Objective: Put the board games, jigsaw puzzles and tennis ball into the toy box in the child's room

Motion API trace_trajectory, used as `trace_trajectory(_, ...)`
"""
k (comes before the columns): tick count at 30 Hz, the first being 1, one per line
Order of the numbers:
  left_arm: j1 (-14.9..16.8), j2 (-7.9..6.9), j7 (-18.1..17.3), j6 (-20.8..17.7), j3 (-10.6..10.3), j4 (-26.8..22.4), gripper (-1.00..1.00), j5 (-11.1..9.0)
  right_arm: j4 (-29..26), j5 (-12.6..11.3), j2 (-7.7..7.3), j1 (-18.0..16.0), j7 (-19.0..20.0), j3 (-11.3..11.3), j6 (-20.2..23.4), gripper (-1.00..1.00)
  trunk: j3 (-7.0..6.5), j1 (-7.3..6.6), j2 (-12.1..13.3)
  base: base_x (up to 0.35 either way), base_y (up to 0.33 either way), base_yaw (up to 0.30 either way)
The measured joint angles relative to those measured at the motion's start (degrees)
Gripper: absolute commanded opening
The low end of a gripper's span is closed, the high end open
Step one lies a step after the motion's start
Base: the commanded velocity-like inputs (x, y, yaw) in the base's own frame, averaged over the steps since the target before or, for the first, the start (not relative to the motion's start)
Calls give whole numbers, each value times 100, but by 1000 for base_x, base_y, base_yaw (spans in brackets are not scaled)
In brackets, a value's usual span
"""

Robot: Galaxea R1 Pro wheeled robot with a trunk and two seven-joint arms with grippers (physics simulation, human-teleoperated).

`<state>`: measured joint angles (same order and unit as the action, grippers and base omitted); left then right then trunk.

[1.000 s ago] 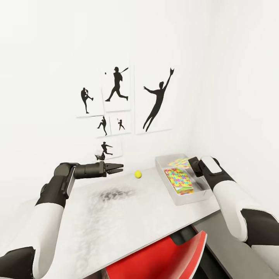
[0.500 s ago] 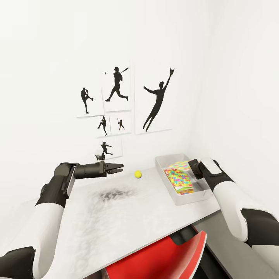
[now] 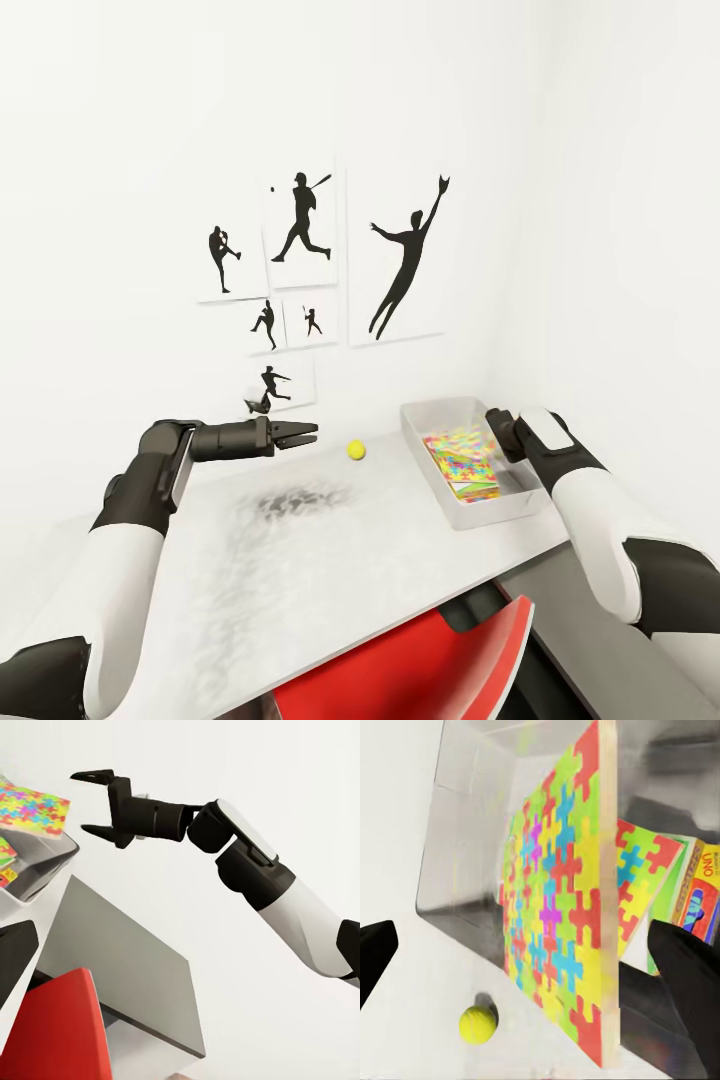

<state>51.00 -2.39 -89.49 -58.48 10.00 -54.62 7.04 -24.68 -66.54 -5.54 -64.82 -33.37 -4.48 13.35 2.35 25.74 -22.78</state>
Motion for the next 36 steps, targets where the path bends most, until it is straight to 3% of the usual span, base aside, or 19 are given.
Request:
trace_trajectory(22,0,-1,0,0,0,0,100,0,-33,-18,-19,0,80,-1,43,100,0,0,0,0,0,0)
trace_trajectory(24,0,-1,0,0,0,0,100,0,-58,-13,-30,-7,62,-1,169,100,0,0,0,0,0,0)
trace_trajectory(29,0,-1,0,0,0,0,100,0,-379,11,-122,-80,32,-45,1284,100,0,0,-1,0,0,0)
trace_trajectory(36,0,-1,0,0,0,0,100,0,-1081,30,-148,-73,-102,-9,1613,100,0,0,0,0,0,0)
